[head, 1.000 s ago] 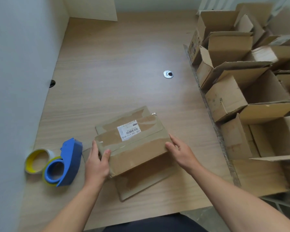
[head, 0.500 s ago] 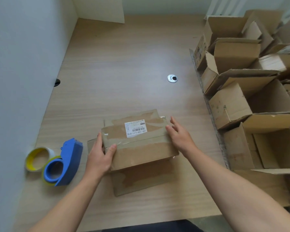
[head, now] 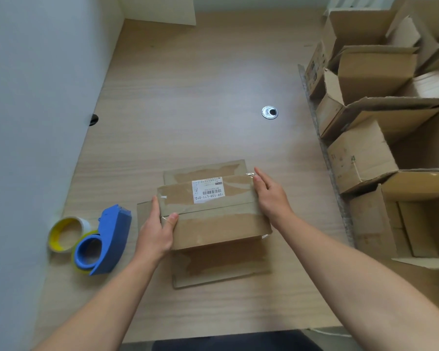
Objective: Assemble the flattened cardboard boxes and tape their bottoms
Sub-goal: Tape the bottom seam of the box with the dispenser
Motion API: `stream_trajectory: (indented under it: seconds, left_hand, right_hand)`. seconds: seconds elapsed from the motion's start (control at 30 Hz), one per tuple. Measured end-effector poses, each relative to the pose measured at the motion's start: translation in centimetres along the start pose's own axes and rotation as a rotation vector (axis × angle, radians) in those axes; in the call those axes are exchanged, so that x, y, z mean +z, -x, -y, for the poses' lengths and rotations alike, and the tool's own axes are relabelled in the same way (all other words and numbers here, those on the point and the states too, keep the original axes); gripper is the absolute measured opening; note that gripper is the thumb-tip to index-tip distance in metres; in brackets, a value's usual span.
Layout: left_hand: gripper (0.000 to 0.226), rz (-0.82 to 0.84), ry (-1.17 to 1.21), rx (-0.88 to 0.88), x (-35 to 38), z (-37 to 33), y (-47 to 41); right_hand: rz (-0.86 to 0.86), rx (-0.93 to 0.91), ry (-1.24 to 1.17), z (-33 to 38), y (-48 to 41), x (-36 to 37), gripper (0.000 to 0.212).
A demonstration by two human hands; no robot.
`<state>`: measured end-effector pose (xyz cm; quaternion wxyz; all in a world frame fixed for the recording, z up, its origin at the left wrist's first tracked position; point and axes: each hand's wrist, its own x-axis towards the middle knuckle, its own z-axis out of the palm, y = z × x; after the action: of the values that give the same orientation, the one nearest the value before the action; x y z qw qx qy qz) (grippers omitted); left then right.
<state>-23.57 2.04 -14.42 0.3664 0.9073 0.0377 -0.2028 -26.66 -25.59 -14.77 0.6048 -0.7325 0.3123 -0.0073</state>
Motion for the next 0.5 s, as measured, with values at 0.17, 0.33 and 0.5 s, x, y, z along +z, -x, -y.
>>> stream_trajectory:
  seconds: [0.17,0.33,0.5]
  left_hand:
    - [0.073,-0.021,-0.010,0.005,0.3,0.4,0.1]
    - [0.073,-0.012,-0.035,0.012,0.2,0.5,0.1]
    - [0.073,0.010,-0.020,0.006,0.0,0.6,0.0]
  right_hand:
    - [0.159,-0.061,0.008,-2.0,4.7,-3.7,0.040]
    - [0.298,-0.066,0.080,-5.3,8.9,-6.0,0.057]
    - [0.116,-0.106,0.177,-6.2,8.9,-4.4,0.067]
